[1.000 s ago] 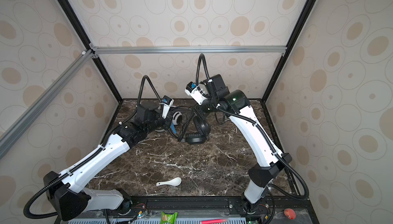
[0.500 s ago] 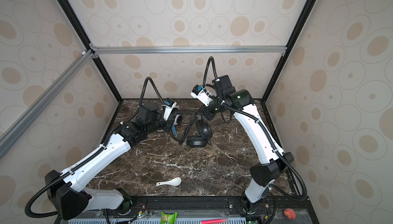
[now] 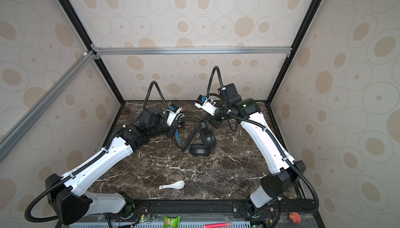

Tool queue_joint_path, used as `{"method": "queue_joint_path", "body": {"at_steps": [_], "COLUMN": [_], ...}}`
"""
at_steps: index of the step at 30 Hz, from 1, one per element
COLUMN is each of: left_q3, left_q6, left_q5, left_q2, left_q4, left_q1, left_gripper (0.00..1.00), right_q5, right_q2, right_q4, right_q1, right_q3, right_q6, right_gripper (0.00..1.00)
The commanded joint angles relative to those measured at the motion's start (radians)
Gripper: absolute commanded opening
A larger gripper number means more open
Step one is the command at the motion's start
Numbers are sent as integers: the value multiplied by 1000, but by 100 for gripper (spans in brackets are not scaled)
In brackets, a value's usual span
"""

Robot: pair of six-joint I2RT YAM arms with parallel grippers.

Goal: Wrap the headphones

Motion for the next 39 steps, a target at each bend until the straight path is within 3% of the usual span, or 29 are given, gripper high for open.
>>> {"method": "queue_joint_path", "body": {"at_steps": [1, 5, 13, 28, 39], "left_q3": [1, 13, 40, 122, 110], "left_q6": [6, -1, -25, -53, -66], "left_q5": [107, 125, 150, 163, 154], "left_q2": [-77, -72, -65, -52, -62], "left_q4": [-43, -51, -37, -21, 11], "left_q1": [-14, -14, -20, -20, -20], "left_gripper": [0, 0, 0, 0, 0], "right_q5": [140, 180, 120, -9, 19], "right_q2": [-75, -100, -102, -106, -6], "right_q4": [169, 219, 286, 477, 317], "right_q1": [-43, -45, -48, -128, -129], "right_q3": [-53, -97, -171, -391, -338], "right_q6": [-58, -88, -29, 286, 332], "right_gripper": [9, 12, 11, 5, 1]}}
